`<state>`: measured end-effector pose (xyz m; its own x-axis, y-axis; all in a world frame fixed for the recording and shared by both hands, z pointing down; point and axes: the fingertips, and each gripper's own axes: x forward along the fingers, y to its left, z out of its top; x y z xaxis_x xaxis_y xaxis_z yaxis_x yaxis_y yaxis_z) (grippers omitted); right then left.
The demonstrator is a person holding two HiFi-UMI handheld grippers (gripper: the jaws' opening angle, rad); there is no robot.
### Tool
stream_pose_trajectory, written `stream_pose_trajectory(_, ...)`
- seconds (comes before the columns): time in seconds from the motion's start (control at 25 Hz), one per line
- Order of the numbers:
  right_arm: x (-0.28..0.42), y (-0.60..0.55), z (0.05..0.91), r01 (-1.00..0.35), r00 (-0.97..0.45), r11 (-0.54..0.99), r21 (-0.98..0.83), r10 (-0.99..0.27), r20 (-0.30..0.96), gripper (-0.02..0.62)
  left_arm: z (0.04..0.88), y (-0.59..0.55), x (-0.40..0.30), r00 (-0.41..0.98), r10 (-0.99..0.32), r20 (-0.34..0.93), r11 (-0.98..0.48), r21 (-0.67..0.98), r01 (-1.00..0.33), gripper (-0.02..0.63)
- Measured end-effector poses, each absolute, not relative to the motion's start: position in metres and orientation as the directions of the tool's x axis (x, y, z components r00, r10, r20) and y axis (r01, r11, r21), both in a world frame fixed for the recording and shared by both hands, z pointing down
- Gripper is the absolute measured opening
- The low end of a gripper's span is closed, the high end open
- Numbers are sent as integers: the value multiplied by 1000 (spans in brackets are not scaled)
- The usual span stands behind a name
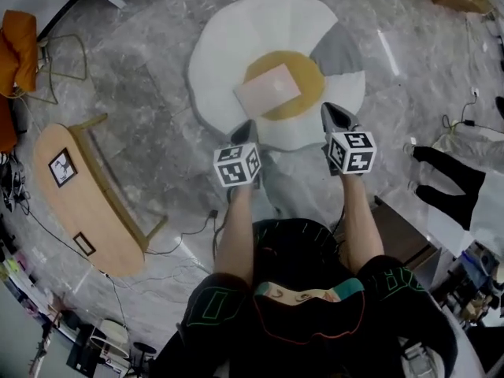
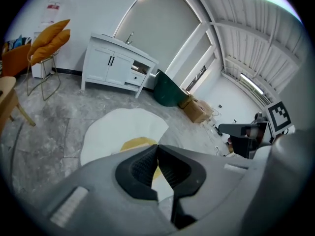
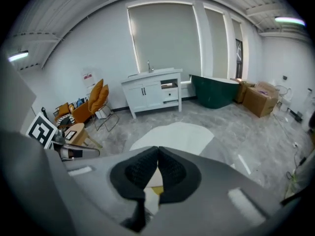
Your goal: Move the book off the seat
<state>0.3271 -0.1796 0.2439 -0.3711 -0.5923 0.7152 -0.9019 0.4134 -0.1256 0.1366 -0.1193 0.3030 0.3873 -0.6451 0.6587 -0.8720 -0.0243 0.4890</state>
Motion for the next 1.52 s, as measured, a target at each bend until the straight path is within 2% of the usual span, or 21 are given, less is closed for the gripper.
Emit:
stream_pose_trajectory(0.16, 316, -170, 286, -878, -392, 455, -146, -512, 764, 3, 337, -112, 144, 400, -607, 686, 3, 506, -863, 11)
stream_pose_trajectory(0.48, 307, -173, 383, -879, -388, 439, -188, -427, 817, 3, 438, -110, 149, 411, -510, 756, 63, 509, -858, 11)
stream_pose_trajectory(0.84, 312, -181, 482, -877, -365, 442, -189, -356, 860, 3, 522, -109, 157, 458, -416, 786, 52, 523, -851, 12)
stream_pose_trajectory(1.24, 321, -209, 566, -866, -318, 478, -147, -299, 900, 3, 579, -123, 136, 424, -423, 801, 126, 515, -848, 15)
stream_pose_trajectory(1.28, 323, -210, 573, -858, -310, 496, -136, -287, 906, 3, 586, -122, 136, 424, -413, 806, 135, 515, -846, 37)
stream_pose_trajectory(1.32, 324, -211, 580, -843, -304, 523, -127, -268, 914, 4, 594, -122, 137, 428, -400, 811, 143, 516, -845, 103)
stream_pose_trajectory(1.4, 326, -214, 594, -806, -296, 579, -119, -220, 929, 152, 610, -122, 138, 437, -368, 821, 154, 518, -842, 206)
stream_pose_trajectory(1.52, 331, -219, 614, -769, -281, 630, -110, -178, 943, 166, 626, -124, 136, 427, -351, 834, 160, 502, -850, 230)
